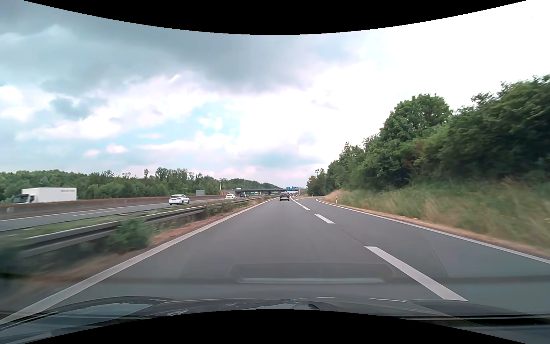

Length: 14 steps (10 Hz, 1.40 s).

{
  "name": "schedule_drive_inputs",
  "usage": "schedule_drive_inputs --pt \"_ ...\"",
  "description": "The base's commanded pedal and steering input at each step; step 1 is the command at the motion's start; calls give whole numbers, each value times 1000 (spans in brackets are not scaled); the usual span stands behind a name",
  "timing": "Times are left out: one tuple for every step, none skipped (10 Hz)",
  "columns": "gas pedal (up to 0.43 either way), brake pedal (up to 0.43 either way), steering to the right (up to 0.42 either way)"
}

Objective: Follow the waypoints while adhering to traffic rules and regulations

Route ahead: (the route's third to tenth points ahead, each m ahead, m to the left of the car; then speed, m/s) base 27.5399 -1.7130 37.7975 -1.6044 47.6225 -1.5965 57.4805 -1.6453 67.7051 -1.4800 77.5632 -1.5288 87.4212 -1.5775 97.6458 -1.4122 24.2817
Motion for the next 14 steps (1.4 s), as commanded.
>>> schedule_drive_inputs --pt "150 0 0" --pt "150 0 -1" --pt "150 0 0" --pt "150 0 0" --pt "157 0 0" --pt "157 0 0" --pt "157 0 0" --pt "157 0 0" --pt "157 0 0" --pt "157 0 0" --pt "157 0 0" --pt "169 0 0" --pt "169 0 0" --pt "169 0 -1"
